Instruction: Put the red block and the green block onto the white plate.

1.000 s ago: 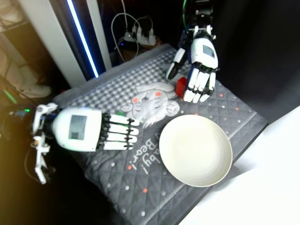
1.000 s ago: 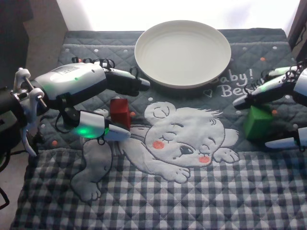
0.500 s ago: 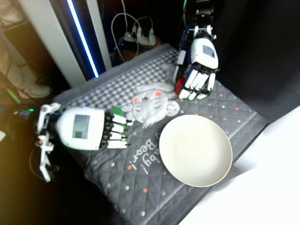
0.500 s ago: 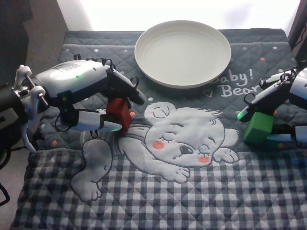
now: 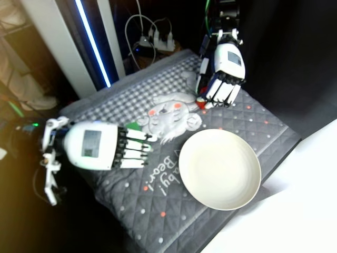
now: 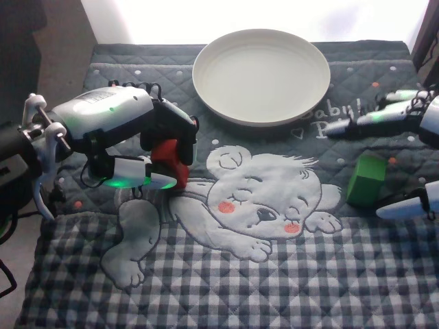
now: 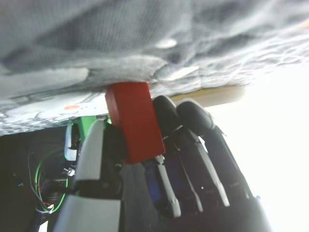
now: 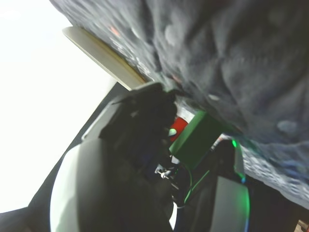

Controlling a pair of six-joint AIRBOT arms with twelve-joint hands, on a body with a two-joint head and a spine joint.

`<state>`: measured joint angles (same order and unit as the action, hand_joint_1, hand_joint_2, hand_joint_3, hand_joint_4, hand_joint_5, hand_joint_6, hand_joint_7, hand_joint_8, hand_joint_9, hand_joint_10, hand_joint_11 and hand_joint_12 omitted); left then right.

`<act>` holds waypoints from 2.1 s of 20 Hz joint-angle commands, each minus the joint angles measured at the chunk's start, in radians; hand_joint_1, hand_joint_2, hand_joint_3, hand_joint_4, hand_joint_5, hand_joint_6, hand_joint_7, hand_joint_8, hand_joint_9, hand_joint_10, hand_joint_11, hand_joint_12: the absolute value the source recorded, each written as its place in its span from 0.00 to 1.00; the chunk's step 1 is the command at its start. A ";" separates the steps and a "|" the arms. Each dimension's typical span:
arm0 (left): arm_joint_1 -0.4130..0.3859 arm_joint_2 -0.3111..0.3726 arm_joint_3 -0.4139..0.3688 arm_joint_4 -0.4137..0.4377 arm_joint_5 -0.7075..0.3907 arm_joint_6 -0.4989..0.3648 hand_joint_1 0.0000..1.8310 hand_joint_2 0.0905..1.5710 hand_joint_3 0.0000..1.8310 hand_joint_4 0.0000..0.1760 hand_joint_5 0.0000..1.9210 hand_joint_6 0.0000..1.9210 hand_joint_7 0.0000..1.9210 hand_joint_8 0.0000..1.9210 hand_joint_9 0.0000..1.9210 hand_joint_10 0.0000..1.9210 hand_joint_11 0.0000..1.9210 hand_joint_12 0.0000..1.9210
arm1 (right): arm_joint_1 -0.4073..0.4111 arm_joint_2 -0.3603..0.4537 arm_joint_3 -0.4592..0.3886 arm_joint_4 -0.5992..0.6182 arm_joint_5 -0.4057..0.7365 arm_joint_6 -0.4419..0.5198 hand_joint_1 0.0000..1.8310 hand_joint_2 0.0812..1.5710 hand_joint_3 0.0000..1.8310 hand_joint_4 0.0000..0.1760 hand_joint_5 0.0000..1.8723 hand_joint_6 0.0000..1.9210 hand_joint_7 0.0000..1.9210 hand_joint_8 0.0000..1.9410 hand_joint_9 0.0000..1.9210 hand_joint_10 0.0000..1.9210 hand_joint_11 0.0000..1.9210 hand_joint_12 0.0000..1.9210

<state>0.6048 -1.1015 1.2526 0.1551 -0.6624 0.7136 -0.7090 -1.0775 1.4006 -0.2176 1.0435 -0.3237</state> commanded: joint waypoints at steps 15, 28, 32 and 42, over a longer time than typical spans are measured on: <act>-0.002 -0.008 0.010 -0.025 -0.121 0.004 0.69 0.70 0.00 0.00 0.46 0.48 0.54 0.57 0.52 0.34 0.28 0.77 | 0.030 -0.024 0.005 0.029 0.117 0.021 0.61 0.54 0.00 0.00 0.52 0.00 0.55 0.16 0.42 0.50 0.34 0.71; 0.006 -0.006 0.016 -0.035 -0.129 0.004 0.70 0.70 0.00 0.00 0.45 0.47 0.54 0.56 0.48 0.49 0.32 0.73 | 0.081 -0.029 0.034 0.013 0.127 0.020 0.68 0.66 0.01 0.00 0.65 0.22 0.48 0.52 0.47 0.55 0.38 0.85; -0.073 -0.012 0.035 -0.023 -0.165 0.006 0.75 0.64 0.00 0.00 0.55 0.37 0.69 0.22 0.57 0.46 0.32 0.56 | 0.205 -0.040 0.061 -0.008 0.119 -0.004 0.59 0.87 0.01 0.00 0.22 0.85 0.35 0.86 0.26 0.76 0.24 0.99; -0.328 -0.398 0.507 -0.128 -0.017 -0.046 0.77 0.61 0.00 0.00 0.62 0.28 0.75 0.01 0.61 0.46 0.57 0.47 | 0.464 -0.395 0.474 0.093 -0.131 -0.054 0.69 0.63 0.00 0.00 0.61 0.36 0.71 0.19 0.69 0.16 0.58 0.48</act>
<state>0.2825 -1.5162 1.7817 0.0349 -0.6090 0.6777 -0.2520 -1.4899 1.8740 -0.1604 0.8394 -0.3836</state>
